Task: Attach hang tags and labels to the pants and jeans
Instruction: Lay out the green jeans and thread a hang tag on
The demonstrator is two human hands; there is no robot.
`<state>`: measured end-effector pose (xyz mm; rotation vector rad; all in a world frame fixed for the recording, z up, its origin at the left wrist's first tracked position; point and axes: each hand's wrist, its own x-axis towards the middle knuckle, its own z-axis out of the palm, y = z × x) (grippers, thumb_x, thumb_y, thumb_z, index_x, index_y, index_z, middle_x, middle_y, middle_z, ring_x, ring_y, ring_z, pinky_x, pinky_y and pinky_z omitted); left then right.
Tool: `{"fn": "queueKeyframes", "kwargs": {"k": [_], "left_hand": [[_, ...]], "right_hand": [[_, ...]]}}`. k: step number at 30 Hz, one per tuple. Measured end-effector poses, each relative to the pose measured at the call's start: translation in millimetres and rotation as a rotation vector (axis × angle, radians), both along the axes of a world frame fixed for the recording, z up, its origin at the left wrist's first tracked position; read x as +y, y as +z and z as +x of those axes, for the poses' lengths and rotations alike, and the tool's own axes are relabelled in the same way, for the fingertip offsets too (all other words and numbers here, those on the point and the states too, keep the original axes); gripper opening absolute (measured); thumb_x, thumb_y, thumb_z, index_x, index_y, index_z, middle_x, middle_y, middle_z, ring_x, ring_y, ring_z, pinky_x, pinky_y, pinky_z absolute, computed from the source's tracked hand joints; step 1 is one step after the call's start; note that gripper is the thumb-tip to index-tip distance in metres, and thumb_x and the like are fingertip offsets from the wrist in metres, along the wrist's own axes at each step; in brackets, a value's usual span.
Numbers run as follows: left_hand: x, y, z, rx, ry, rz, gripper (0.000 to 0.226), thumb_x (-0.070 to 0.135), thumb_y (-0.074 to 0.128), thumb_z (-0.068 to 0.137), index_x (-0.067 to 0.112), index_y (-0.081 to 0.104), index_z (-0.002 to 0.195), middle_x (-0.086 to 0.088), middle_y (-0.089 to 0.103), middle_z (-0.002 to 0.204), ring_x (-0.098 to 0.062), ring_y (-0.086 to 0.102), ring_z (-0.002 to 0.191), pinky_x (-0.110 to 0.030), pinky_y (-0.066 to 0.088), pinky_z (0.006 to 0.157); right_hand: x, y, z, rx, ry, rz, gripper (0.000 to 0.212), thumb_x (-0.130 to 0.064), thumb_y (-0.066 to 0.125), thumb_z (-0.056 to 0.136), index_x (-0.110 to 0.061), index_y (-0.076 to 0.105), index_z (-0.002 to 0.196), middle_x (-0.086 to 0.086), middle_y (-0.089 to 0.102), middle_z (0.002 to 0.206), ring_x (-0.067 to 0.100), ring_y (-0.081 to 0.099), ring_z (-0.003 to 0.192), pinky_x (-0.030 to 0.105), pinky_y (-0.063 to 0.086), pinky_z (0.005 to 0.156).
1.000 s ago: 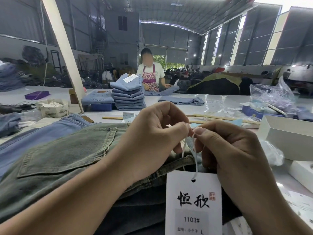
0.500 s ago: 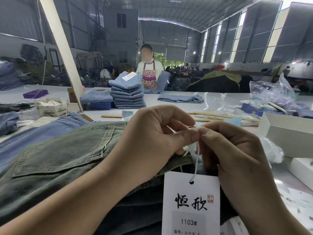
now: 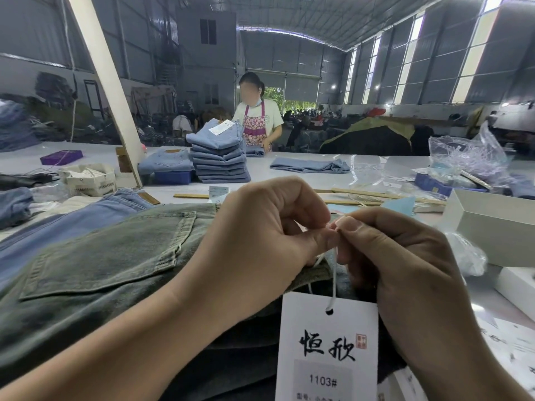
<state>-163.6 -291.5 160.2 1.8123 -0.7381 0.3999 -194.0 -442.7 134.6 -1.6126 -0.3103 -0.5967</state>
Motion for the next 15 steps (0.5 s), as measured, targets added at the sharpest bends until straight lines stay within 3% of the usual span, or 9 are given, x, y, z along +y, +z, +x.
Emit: {"fn": "queueKeyframes", "kwargs": {"k": [6, 15], "left_hand": [[-0.3, 2.9, 2.1, 0.087, -0.036, 0.021, 0.035, 0.016, 0.086, 0.073, 0.03, 0.056, 0.082, 0.008, 0.074, 0.071, -0.01, 0.065, 0.054, -0.039, 0.059, 0.056], [0.4, 4.1, 3.7, 0.11, -0.046, 0.057, 0.042, 0.016, 0.086, 0.073, 0.034, 0.048, 0.075, 0.005, 0.074, 0.071, -0.017, 0.066, 0.055, -0.049, 0.059, 0.059]], "right_hand": [[3.1, -5.9, 1.2, -0.103, -0.13, -0.166, 0.016, -0.03, 0.056, 0.083, -0.024, 0.07, 0.077, -0.011, 0.053, 0.054, 0.007, 0.047, 0.051, 0.025, 0.033, 0.056], [1.5, -4.6, 1.5, -0.144, -0.183, -0.315, 0.017, -0.031, 0.056, 0.085, -0.022, 0.067, 0.076, -0.01, 0.051, 0.054, 0.01, 0.046, 0.054, 0.023, 0.034, 0.053]]}}
